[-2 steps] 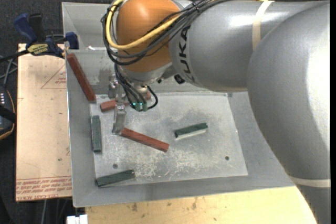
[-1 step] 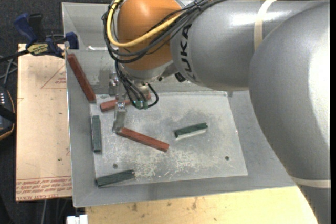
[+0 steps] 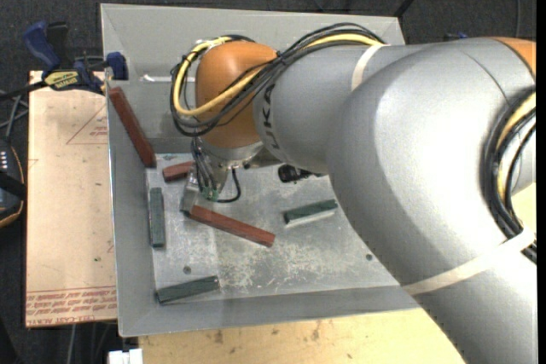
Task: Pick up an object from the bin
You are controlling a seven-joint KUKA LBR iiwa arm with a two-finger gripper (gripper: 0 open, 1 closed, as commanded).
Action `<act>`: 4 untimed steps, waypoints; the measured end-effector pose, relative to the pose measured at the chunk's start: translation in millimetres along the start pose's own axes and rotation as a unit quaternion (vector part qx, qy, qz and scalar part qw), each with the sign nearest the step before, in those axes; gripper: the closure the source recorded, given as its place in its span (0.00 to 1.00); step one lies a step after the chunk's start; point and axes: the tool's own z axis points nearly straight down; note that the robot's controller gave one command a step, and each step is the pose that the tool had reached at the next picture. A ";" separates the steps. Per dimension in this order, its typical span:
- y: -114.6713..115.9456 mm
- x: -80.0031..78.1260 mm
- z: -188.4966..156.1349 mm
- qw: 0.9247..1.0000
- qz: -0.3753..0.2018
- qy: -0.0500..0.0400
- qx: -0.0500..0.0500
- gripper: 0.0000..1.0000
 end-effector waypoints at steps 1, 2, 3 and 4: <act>0.8 -0.8 -2.7 1.000 0.000 -0.001 -0.001 1.00; 5.9 -20.3 -3.4 1.000 -0.014 -0.002 -0.001 1.00; 11.3 -38.0 -3.5 1.000 -0.016 -0.002 -0.001 1.00; 13.7 -43.2 -3.0 1.000 -0.021 0.000 0.000 1.00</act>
Offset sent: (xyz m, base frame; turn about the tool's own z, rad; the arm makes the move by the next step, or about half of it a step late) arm 0.0300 -0.0038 0.0025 -0.0421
